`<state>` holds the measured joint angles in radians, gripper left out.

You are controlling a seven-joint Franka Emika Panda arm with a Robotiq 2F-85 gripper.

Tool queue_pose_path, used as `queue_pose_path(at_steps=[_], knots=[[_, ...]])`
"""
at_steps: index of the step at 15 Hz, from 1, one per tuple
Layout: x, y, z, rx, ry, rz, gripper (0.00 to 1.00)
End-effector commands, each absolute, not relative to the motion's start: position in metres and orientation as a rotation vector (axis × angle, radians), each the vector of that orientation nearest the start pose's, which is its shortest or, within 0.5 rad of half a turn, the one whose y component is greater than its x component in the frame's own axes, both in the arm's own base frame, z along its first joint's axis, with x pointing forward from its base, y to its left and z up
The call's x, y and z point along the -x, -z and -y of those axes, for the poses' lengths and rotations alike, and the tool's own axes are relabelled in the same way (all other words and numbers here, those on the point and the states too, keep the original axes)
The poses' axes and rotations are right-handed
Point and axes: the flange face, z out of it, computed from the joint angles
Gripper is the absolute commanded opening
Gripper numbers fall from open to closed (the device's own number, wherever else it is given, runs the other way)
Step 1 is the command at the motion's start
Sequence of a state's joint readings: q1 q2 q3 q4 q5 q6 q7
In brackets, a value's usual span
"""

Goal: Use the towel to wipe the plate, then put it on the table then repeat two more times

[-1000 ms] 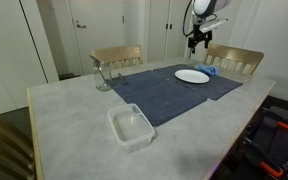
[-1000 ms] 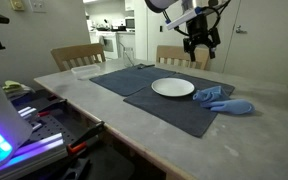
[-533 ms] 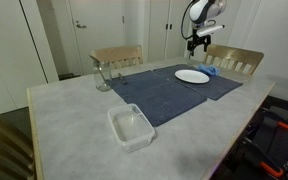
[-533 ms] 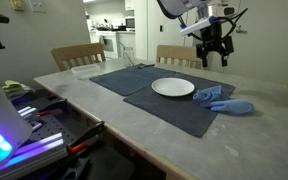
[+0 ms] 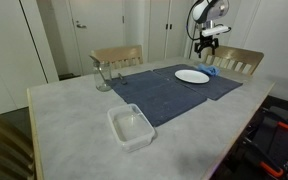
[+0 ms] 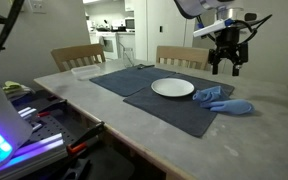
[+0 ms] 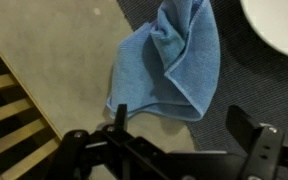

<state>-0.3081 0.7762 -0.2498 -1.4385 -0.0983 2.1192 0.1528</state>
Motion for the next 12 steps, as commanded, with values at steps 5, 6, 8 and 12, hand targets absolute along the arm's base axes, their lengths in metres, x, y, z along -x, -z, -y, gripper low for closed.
queue_pose_path(at_steps=[5,6,8,12], knots=[[-0.595,-0.213,0.409,3.018,-0.382,-1.074,1.0],[-0.59,-0.21,0.412,2.981,-0.386,-1.078,1.0],[-0.584,-0.205,0.418,2.917,-0.379,-1.075,1.0],[-0.578,-0.199,0.417,2.82,-0.358,-1.012,1.0]])
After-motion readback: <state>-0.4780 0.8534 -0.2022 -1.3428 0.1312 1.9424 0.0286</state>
